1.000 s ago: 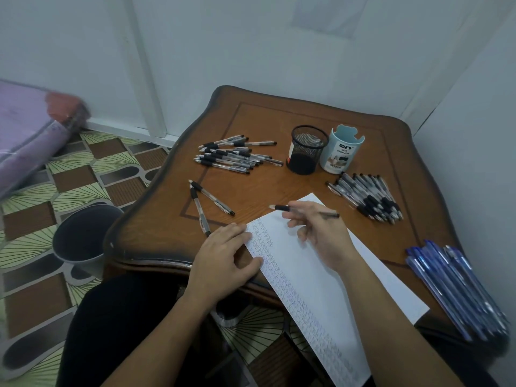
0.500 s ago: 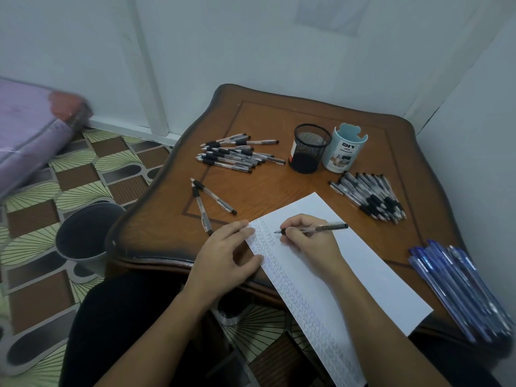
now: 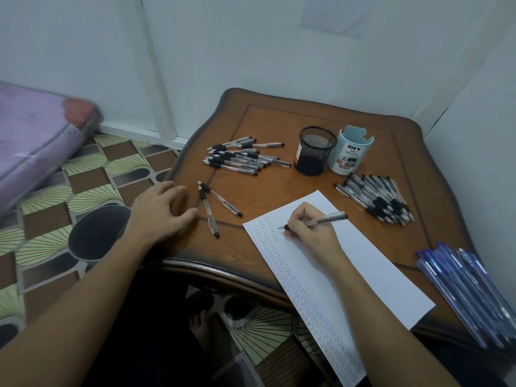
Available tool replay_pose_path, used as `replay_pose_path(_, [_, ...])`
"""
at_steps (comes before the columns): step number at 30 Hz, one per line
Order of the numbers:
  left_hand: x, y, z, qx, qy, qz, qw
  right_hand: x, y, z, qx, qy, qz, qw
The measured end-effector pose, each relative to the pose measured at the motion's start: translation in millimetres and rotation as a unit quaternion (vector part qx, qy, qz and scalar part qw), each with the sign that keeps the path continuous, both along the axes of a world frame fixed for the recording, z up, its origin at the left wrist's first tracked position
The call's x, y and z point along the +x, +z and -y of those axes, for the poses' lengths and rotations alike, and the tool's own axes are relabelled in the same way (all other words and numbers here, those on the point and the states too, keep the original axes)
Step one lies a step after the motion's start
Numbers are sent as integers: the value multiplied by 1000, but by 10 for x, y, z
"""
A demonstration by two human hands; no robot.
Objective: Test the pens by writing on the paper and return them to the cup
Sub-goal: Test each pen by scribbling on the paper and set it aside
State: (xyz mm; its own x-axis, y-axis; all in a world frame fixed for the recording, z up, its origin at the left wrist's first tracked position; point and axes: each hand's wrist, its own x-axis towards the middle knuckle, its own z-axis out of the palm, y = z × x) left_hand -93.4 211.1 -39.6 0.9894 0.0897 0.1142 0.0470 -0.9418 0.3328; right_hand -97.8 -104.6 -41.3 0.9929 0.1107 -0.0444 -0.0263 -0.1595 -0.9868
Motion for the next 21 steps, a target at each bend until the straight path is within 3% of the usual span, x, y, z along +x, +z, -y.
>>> replay_pose_path(5, [-10,-146,3,5,-24,5,1000,-19,-76,-9,-33,-30,0,999])
replay_pose_path(21, [-86,-228,20,3,-89,10,996,-82,-84,-13,-61,5,33,998])
